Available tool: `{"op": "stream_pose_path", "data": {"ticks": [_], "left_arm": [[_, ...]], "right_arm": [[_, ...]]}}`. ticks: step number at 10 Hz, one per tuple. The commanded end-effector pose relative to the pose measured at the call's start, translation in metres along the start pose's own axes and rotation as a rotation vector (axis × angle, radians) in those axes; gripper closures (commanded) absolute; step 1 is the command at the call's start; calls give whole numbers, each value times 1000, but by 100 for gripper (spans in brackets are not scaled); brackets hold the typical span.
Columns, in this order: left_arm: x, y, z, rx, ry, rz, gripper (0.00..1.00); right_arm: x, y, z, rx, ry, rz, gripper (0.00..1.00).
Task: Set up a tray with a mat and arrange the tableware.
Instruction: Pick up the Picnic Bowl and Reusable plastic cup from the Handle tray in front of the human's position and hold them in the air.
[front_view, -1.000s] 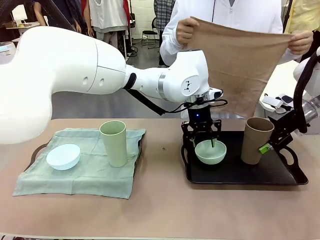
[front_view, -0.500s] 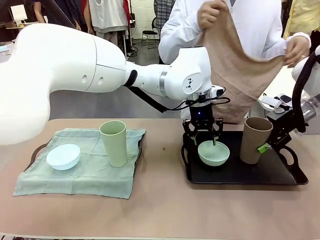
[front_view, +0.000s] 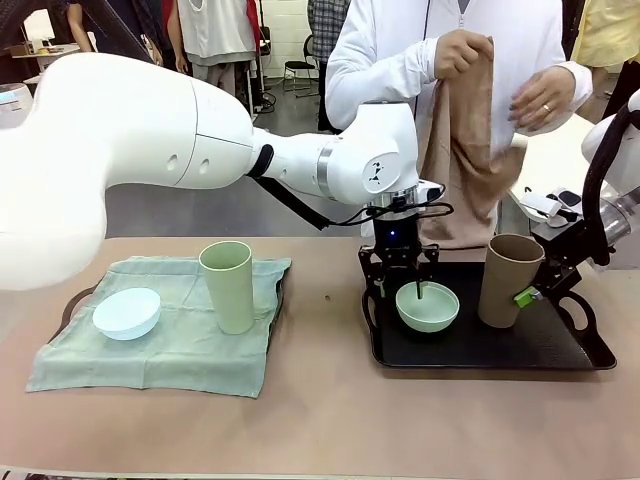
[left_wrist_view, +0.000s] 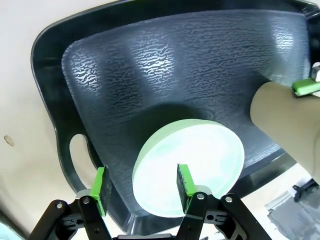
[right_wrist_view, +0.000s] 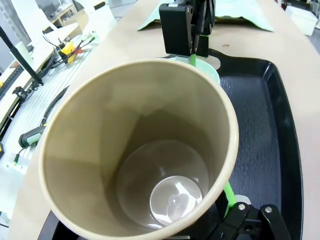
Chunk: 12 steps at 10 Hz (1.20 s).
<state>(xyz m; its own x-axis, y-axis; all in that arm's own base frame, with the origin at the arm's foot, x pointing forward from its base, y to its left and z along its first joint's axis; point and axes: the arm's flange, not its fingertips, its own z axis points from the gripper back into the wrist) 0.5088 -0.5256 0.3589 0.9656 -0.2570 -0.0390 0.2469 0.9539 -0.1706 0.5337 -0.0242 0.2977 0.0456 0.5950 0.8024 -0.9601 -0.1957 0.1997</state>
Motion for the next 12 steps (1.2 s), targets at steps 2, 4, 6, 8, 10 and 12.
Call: {"op": "stream_pose_path", "data": {"ticks": [2,4,6,8,10,12], "left_arm": [[-1,-1,0,36,12,20,30],[-2,1,-1,29,3,9,58],[-2,1,0,32,4,6,100],[-2,0,1,33,5,5,100],[-3,1,1,33,6,3,100],[-3,1,1,34,7,2,100]], "right_arm": [[-2,-10,-6,-24,-59,23,0],[-3,-13,-8,-23,-81,53,24],[-3,-13,-7,-19,-77,51,83],[-3,-13,-7,-22,-75,50,100],[-4,-13,-8,-22,-75,49,100],[-5,-12,-8,-24,-75,49,75]]}}
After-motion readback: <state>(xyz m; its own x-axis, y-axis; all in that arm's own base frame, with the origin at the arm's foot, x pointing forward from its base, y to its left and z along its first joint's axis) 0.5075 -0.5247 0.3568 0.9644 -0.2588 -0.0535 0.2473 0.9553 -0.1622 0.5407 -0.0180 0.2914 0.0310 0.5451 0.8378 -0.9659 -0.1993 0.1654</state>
